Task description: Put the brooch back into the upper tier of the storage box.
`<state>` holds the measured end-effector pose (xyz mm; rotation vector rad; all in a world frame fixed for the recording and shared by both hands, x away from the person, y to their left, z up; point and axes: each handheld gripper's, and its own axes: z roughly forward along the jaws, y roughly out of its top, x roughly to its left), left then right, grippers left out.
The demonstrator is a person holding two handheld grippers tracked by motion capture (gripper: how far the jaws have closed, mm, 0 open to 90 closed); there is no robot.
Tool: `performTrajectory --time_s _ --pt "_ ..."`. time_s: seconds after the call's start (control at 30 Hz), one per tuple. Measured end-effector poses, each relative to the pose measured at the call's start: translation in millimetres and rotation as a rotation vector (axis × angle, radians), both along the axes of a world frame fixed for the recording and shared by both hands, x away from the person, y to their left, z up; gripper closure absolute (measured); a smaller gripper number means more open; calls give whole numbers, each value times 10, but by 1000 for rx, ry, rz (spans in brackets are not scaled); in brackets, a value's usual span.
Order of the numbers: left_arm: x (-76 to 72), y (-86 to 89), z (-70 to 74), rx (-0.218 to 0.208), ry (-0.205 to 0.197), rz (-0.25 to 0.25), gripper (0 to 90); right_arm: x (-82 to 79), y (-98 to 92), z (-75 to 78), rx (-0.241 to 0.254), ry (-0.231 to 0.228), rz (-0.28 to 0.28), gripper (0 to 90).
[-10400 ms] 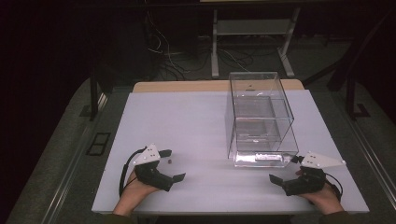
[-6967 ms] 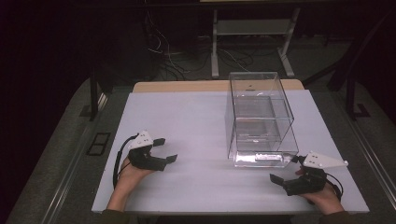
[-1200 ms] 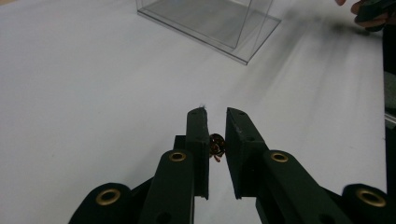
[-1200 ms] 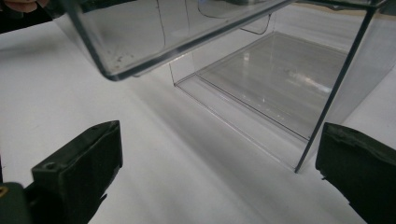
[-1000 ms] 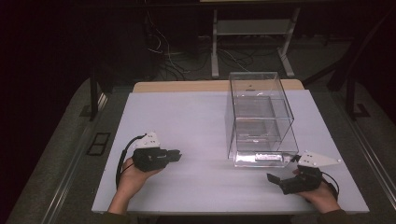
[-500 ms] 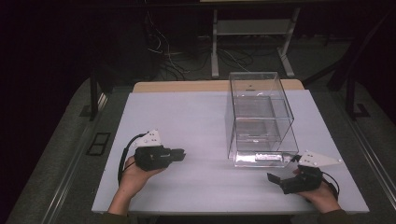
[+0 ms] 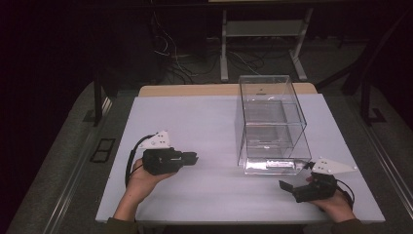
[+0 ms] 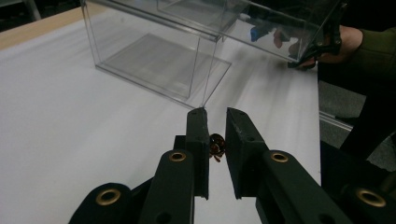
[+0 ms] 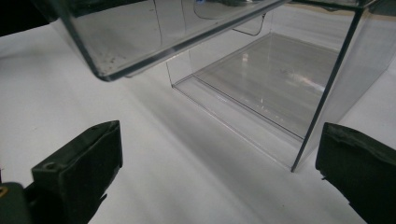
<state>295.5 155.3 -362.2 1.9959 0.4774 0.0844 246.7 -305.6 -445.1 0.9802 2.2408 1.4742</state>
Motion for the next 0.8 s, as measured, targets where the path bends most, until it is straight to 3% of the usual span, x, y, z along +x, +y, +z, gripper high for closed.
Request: performTrajectory --time_s 0.8 --pt "26 -194 334 -18 -34 -79 788 -5 -8 0 3 0 -3 4"
